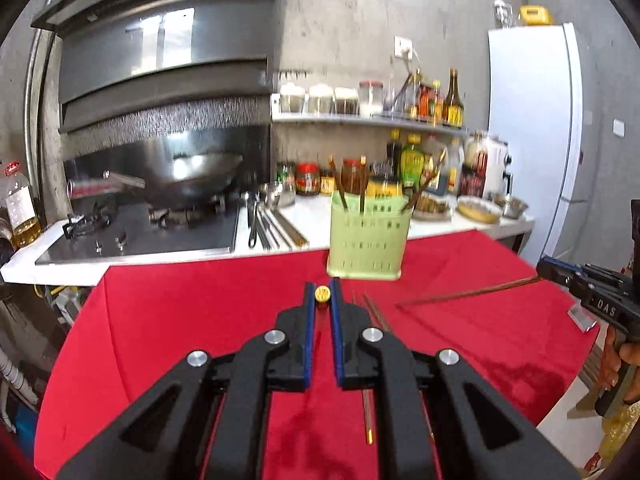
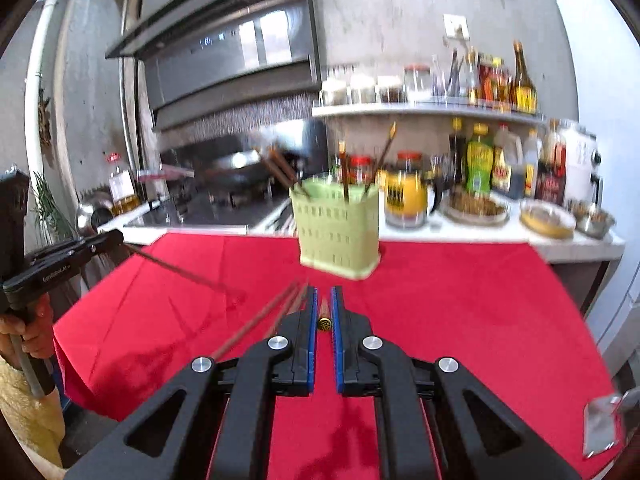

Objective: Organize utensils
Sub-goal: 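Lift both held chopsticks upright and carry them above the green holder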

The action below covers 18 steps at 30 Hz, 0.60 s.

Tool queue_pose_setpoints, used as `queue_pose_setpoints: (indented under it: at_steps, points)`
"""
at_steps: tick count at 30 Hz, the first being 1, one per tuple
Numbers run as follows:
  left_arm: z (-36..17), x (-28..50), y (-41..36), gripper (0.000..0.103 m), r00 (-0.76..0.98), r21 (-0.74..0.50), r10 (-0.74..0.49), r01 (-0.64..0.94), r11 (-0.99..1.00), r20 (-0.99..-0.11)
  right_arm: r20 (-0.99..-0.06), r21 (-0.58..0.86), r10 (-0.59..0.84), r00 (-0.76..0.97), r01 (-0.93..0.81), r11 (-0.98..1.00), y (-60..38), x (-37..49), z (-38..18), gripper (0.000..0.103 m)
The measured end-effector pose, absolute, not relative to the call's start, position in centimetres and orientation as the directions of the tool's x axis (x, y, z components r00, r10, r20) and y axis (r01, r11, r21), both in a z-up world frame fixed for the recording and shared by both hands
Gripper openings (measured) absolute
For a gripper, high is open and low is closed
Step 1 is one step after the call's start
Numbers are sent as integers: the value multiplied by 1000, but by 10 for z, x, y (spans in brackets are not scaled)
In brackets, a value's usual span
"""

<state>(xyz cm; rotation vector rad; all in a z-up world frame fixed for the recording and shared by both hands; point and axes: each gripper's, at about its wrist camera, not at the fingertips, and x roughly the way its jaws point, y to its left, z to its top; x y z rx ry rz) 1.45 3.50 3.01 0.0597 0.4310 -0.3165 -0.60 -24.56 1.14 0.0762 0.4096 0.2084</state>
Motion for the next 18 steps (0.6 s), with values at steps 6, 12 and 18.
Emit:
queue_pose_setpoints:
  at_steps: [6, 12, 18]
  points:
    - [47, 13, 36, 7, 875, -11, -303, 323, 946, -376, -312, 94, 203, 928, -183, 979, -250, 0, 54, 7]
    - [56, 15, 41, 7, 875, -16, -318, 335, 942, -365, -302, 76, 184, 935, -168, 983, -252, 13, 67, 7]
    - [54, 33, 37, 7, 846, -28, -333, 354, 935, -416, -311, 69, 169, 935, -155, 986, -253, 32, 71, 7]
